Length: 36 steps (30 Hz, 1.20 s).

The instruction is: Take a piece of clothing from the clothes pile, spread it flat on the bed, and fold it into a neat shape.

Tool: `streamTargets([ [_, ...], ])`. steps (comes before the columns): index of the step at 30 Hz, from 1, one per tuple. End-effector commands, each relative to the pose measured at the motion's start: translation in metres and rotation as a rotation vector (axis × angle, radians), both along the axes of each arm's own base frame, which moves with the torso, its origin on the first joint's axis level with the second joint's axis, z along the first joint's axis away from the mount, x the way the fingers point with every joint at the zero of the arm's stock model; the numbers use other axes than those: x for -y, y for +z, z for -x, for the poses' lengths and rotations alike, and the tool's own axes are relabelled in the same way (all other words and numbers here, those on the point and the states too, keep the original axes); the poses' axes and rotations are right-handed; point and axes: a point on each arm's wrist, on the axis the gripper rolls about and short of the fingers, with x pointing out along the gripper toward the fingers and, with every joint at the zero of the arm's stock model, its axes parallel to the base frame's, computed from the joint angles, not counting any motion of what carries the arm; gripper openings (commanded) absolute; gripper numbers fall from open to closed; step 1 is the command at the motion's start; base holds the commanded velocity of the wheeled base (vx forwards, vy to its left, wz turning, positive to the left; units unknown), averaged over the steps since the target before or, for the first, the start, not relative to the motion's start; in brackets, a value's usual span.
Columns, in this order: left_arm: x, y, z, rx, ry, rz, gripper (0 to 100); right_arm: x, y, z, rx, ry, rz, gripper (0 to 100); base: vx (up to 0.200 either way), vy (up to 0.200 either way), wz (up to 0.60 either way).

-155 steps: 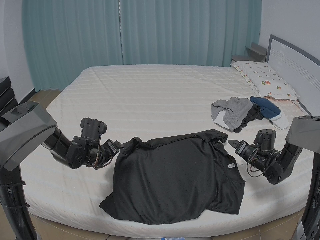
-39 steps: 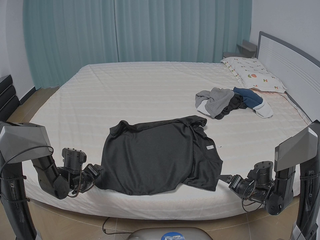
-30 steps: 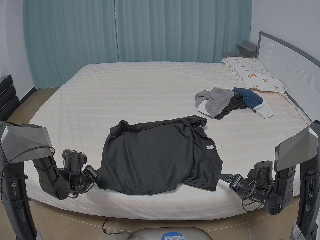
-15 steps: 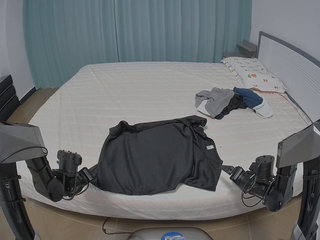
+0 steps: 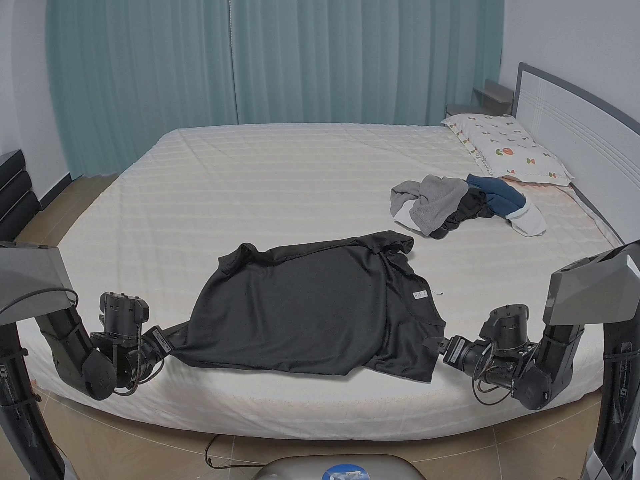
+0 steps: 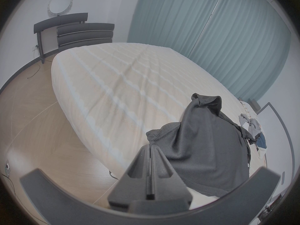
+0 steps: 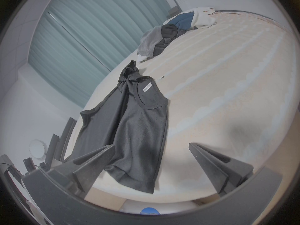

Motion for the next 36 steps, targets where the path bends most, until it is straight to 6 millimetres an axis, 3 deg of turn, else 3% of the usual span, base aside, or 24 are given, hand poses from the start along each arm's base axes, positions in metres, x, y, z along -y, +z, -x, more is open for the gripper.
streamTargets([
  [1,-0.002,0.001,-0.001,0.007,0.004,0.004,0,-0.013,-0.003,-0.031,-0.003,0.035,0.03,100,0.0,0.0,0.0],
  [8,0.0,-0.002,-0.007,0.011,0.002,0.01,0,-0.021,-0.008,-0.059,-0.026,0.074,0.037,100,0.0,0.0,0.0],
  [9,0.0,-0.003,-0.008,0.009,0.002,0.01,0,-0.021,-0.01,-0.06,-0.031,0.074,0.038,0,0.0,0.0,0.0],
  [13,-0.001,-0.008,-0.012,0.002,0.011,0.013,0,-0.01,-0.018,-0.07,-0.025,0.044,0.033,0,0.0,0.0,0.0],
  [22,-0.007,-0.001,-0.022,0.056,0.061,0.047,0,0.0,0.009,-0.096,0.183,-0.046,-0.122,0,0.0,0.0,0.0],
  [26,-0.013,-0.001,-0.027,0.068,0.085,0.048,0,0.0,0.004,-0.099,0.202,-0.058,-0.147,0,0.0,0.0,0.0],
  [29,-0.022,-0.003,-0.033,0.078,0.114,0.053,0,-0.003,-0.012,-0.117,0.289,-0.075,-0.161,0,0.0,0.0,0.0],
  [36,-0.026,-0.014,-0.044,0.079,0.164,0.092,0,-0.001,-0.016,-0.134,0.373,-0.095,-0.179,0,0.0,0.0,0.0],
])
